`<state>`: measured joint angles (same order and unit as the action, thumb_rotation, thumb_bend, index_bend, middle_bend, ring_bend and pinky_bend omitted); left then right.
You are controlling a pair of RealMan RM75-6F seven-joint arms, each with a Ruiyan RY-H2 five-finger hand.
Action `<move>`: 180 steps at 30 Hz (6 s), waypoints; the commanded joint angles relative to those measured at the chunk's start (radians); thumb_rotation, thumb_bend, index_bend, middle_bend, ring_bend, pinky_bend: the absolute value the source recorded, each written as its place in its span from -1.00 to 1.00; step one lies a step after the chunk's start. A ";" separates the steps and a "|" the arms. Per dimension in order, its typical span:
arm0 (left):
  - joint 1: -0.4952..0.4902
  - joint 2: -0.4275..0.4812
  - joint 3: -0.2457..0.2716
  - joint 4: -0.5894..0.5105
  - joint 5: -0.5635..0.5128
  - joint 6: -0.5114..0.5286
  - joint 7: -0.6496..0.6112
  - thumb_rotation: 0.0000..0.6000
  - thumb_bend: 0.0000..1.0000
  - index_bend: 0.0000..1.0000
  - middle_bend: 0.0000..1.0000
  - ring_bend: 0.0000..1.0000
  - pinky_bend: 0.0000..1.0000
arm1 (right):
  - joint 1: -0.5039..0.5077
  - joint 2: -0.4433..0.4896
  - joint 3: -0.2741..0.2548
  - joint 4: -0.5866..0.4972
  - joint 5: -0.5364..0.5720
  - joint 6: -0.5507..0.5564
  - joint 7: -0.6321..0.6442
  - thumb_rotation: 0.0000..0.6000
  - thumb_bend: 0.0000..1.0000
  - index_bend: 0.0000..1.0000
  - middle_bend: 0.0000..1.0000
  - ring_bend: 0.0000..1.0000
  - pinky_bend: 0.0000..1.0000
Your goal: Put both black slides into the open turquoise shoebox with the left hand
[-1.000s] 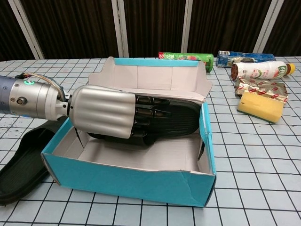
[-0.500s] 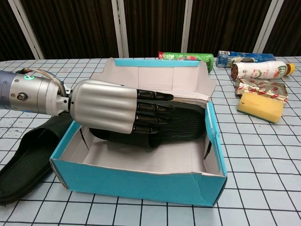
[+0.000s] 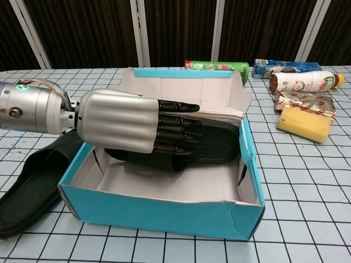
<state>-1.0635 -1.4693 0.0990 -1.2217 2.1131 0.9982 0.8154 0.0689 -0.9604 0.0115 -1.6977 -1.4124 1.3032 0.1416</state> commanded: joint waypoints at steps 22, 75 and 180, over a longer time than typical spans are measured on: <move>0.431 0.259 -0.028 -0.440 -0.282 0.377 -0.158 1.00 -0.63 -0.71 -0.72 -1.00 -0.98 | -0.012 0.009 -0.003 -0.002 -0.014 0.022 0.028 1.00 -0.22 -0.63 -0.90 -0.75 -0.86; 0.267 0.151 -0.085 -0.342 -1.108 -0.233 -0.425 1.00 -0.69 -0.58 -0.57 -1.00 -1.00 | 0.003 0.015 -0.008 -0.016 0.007 -0.021 0.005 1.00 -0.22 -0.62 -0.90 -0.74 -0.86; -0.012 -0.134 -0.089 -0.298 -0.221 -0.190 0.039 1.00 -0.28 -0.07 -0.11 -1.00 -1.00 | -0.018 0.039 -0.018 -0.007 -0.019 0.002 0.084 1.00 -0.22 -0.63 -0.90 -0.74 -0.86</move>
<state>-1.0750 -1.5978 0.0065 -1.5240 1.8943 0.8140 0.8560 0.0510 -0.9214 -0.0069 -1.7052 -1.4314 1.3056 0.2252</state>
